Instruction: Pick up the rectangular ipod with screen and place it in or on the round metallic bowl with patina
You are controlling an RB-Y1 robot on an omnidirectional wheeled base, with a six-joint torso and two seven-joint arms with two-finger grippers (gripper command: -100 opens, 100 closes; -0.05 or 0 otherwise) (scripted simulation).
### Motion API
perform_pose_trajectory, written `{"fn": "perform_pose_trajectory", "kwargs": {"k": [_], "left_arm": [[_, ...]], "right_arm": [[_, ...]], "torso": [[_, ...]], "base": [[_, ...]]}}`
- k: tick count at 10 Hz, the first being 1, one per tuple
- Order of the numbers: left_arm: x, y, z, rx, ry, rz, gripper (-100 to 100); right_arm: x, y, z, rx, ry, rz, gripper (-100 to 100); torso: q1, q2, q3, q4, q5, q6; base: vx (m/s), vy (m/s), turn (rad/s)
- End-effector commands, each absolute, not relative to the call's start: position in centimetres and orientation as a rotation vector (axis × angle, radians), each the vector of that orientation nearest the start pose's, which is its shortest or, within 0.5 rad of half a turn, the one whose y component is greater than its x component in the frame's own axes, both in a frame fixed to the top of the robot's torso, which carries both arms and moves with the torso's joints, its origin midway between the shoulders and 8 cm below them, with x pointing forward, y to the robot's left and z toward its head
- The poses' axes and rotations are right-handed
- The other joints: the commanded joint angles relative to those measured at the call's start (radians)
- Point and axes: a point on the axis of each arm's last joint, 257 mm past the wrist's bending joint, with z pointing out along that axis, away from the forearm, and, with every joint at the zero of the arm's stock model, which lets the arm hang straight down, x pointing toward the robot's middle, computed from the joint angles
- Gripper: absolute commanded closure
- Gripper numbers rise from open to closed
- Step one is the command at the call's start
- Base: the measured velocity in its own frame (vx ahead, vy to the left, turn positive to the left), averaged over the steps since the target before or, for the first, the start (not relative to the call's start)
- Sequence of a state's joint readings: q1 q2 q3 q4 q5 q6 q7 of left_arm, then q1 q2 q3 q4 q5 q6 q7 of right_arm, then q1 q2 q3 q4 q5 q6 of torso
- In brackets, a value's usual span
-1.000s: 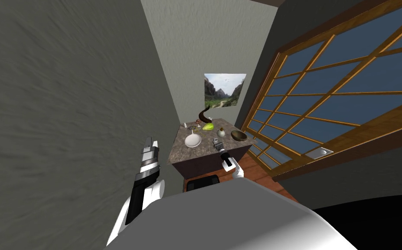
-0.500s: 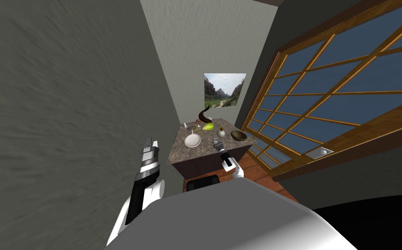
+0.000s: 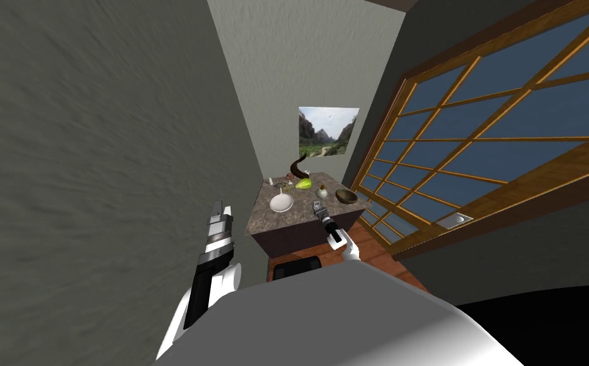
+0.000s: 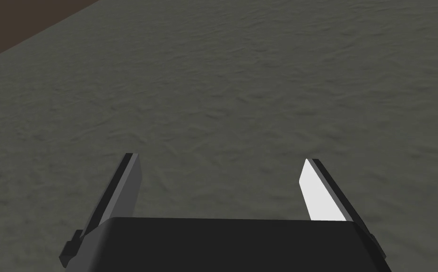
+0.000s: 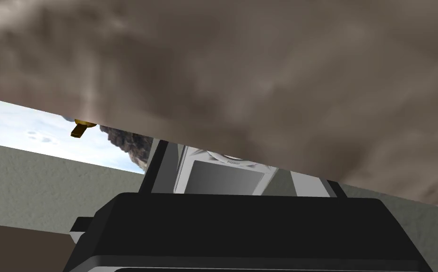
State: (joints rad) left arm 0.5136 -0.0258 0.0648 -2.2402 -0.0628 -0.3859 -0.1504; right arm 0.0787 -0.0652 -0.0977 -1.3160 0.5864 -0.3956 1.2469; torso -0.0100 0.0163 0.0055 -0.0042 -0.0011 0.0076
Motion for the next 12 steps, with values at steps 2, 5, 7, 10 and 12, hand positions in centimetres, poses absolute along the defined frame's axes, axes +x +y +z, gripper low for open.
{"fn": "perform_pose_trajectory", "kwargs": {"k": [2,5,7,10,12], "left_arm": [[36.3,30.7,-2.1,-0.701,0.777,-1.013,0],[36.3,30.7,-2.1,-0.700,0.777,-1.013,0],[36.3,30.7,-2.1,-0.700,0.777,-1.013,0],[36.3,30.7,-2.1,-0.700,0.777,-1.013,0],[36.3,30.7,-2.1,-0.700,0.777,-1.013,0]], "right_arm": [[49.9,-26.3,-31.4,-0.352,1.569,-0.183,100],[50.9,-26.0,-31.3,-0.372,1.578,-0.180,100],[51.7,-25.3,-31.2,-0.377,1.584,-0.170,100],[52.9,-24.3,-31.0,-0.380,1.593,-0.154,100],[53.7,-23.6,-30.9,-0.381,1.599,-0.144,100]], "torso": [[-0.004,0.001,0.000,-0.001,-0.001,0.002],[-0.014,0.001,-0.001,-0.004,-0.003,0.005],[-0.019,0.002,-0.001,-0.003,-0.005,0.005],[-0.015,0.000,-0.002,-0.004,-0.004,0.004],[-0.019,-0.001,-0.002,-0.004,-0.005,0.005]], "base": [[-0.200,-0.123,-0.097],[-0.207,-0.217,-0.088],[-0.177,-0.247,-0.097],[-0.165,-0.220,-0.089],[-0.140,-0.268,-0.076]]}}
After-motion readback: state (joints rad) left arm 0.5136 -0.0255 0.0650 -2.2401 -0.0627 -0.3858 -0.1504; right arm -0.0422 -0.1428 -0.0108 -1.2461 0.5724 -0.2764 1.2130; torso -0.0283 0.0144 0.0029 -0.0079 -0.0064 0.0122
